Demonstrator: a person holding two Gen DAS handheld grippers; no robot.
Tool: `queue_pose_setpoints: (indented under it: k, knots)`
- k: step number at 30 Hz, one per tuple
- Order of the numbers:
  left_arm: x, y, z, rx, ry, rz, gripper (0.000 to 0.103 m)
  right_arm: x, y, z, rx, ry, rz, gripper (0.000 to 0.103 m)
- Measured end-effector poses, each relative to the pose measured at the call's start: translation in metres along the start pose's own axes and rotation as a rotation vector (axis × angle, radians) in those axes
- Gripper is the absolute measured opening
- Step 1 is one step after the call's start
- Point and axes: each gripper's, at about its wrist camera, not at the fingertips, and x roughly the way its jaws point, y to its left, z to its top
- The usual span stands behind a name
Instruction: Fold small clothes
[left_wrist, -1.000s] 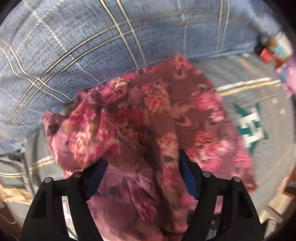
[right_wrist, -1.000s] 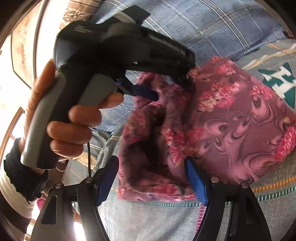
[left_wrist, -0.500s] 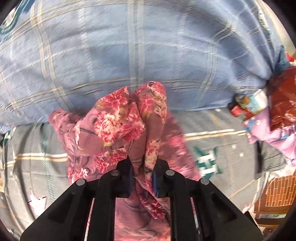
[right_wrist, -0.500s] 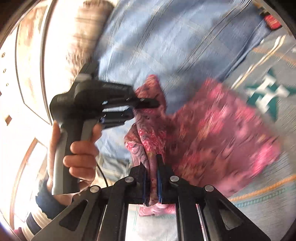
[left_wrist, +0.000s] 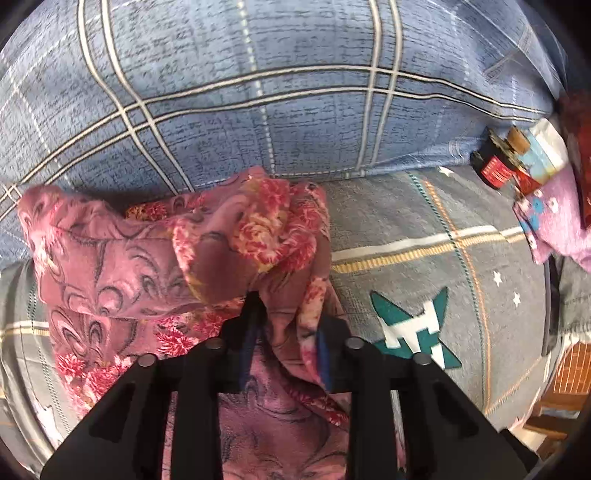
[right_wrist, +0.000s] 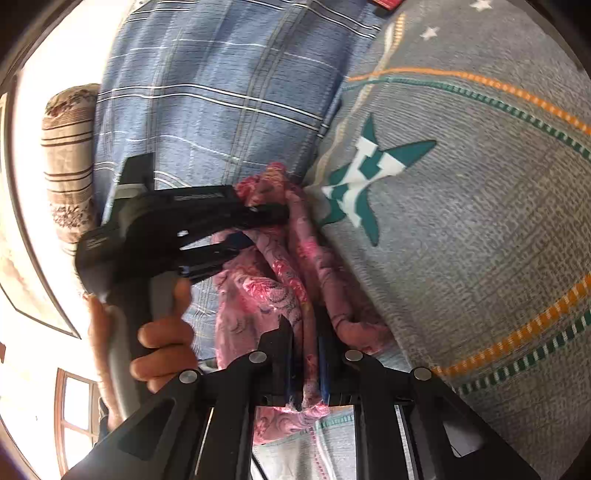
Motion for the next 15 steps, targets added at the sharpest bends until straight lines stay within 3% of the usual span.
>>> queue_pose_setpoints:
  k: [5, 8, 9, 12, 13, 15]
  knots:
    - [-0.047, 0.031, -0.003, -0.034, -0.050, -0.097, 0.031, -0.008, 0.007, -0.006, -0.046, -0.028, -0.019, 0.019]
    - [-0.088, 0.079, -0.013, -0.085, -0.141, -0.114, 0.056, -0.032, 0.023, -0.007, -0.118, -0.146, -0.040, 0.027]
    - [-0.097, 0.097, -0.017, -0.115, -0.171, -0.109, 0.060, -0.043, 0.029, -0.008, -0.146, -0.195, -0.048, 0.031]
    - [-0.106, 0.145, -0.029, -0.200, -0.211, -0.145, 0.061, -0.067, 0.051, -0.003, -0.215, -0.287, -0.001, 0.048]
    - [-0.106, 0.159, -0.034, -0.213, -0.200, -0.170, 0.061, -0.067, 0.060, 0.001, -0.240, -0.282, 0.021, 0.056]
    - [-0.094, 0.170, -0.042, -0.219, -0.186, -0.199, 0.061, -0.051, 0.083, 0.018, -0.332, -0.240, 0.014, 0.061]
